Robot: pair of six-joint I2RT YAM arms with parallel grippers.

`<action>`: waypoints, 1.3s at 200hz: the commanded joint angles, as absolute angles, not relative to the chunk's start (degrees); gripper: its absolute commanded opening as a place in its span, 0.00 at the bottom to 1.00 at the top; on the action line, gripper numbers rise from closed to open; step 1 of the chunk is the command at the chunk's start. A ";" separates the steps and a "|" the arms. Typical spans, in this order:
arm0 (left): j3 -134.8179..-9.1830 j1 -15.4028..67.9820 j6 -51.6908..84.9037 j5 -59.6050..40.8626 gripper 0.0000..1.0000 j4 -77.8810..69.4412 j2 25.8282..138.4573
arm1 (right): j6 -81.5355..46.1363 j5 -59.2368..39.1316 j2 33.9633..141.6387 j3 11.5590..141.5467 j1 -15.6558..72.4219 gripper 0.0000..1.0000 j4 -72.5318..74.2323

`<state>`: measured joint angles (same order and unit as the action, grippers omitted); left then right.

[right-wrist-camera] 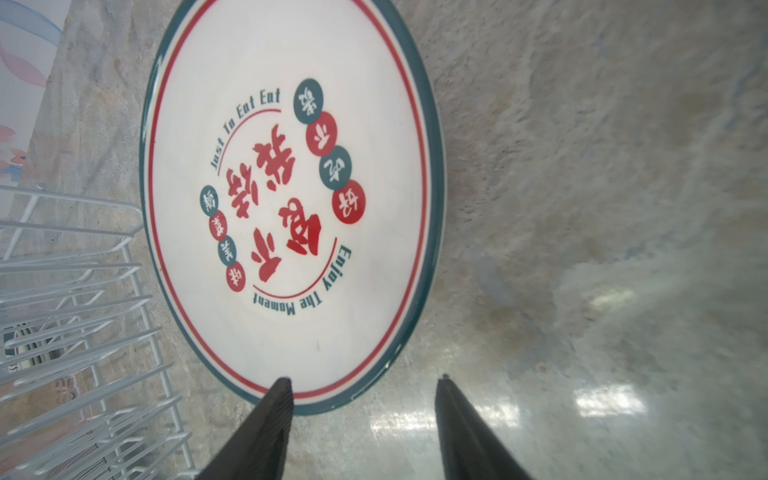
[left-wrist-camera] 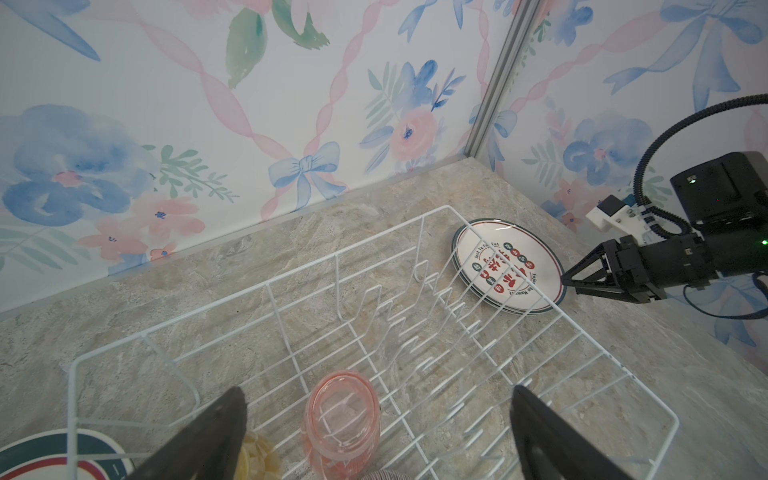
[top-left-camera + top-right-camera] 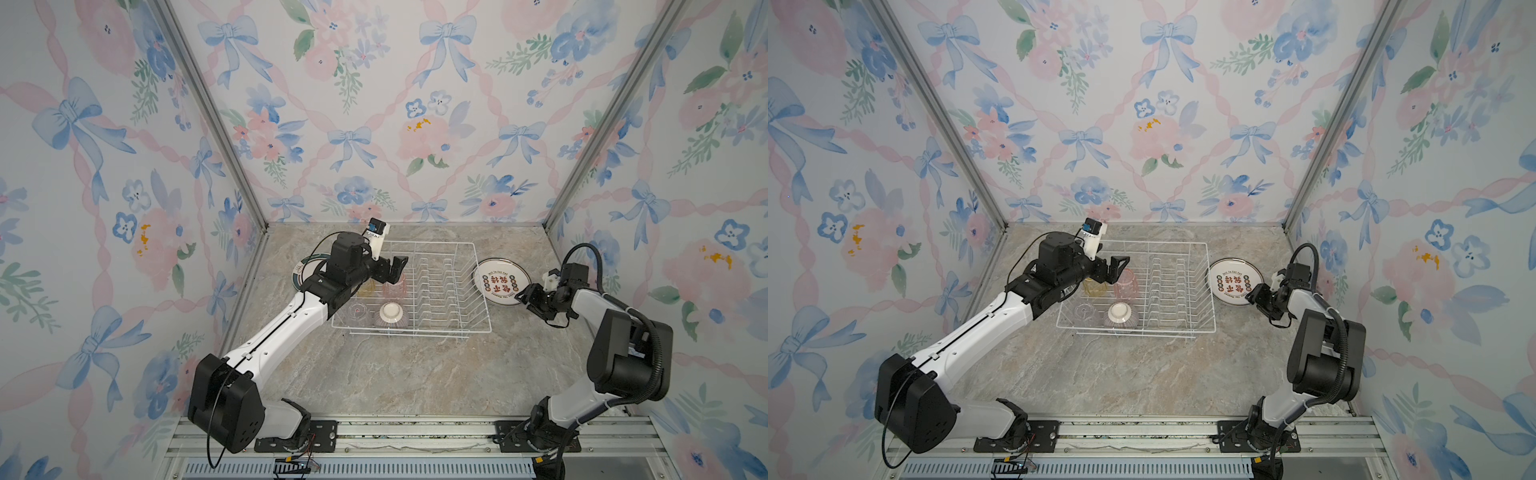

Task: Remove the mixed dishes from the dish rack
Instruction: 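Set the plate flat on the stack and open the right gripper, then lower the left gripper into the rack and grasp the pink cup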

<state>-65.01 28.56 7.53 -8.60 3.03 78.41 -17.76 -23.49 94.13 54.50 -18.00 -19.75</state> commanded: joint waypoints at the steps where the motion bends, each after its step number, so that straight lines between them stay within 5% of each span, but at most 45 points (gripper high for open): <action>1: -64.47 28.28 6.86 -9.85 0.98 2.62 78.10 | -16.90 -22.96 96.30 56.16 -16.90 0.58 -20.54; 52: -63.84 28.16 6.73 -8.98 0.98 2.64 78.80 | -17.57 -21.39 96.60 56.28 -16.36 0.59 -19.17; 104: -65.08 27.95 5.02 0.14 0.98 8.38 82.90 | -15.34 -13.91 78.89 54.13 -16.70 0.59 -20.64; 141: -67.45 28.19 4.91 3.08 0.98 15.19 85.50 | -10.55 -9.60 71.50 60.16 -6.94 0.66 -28.45; 260: -79.49 30.81 6.39 -2.58 0.98 26.37 98.28 | -12.63 -10.56 70.44 61.68 5.62 0.70 -23.68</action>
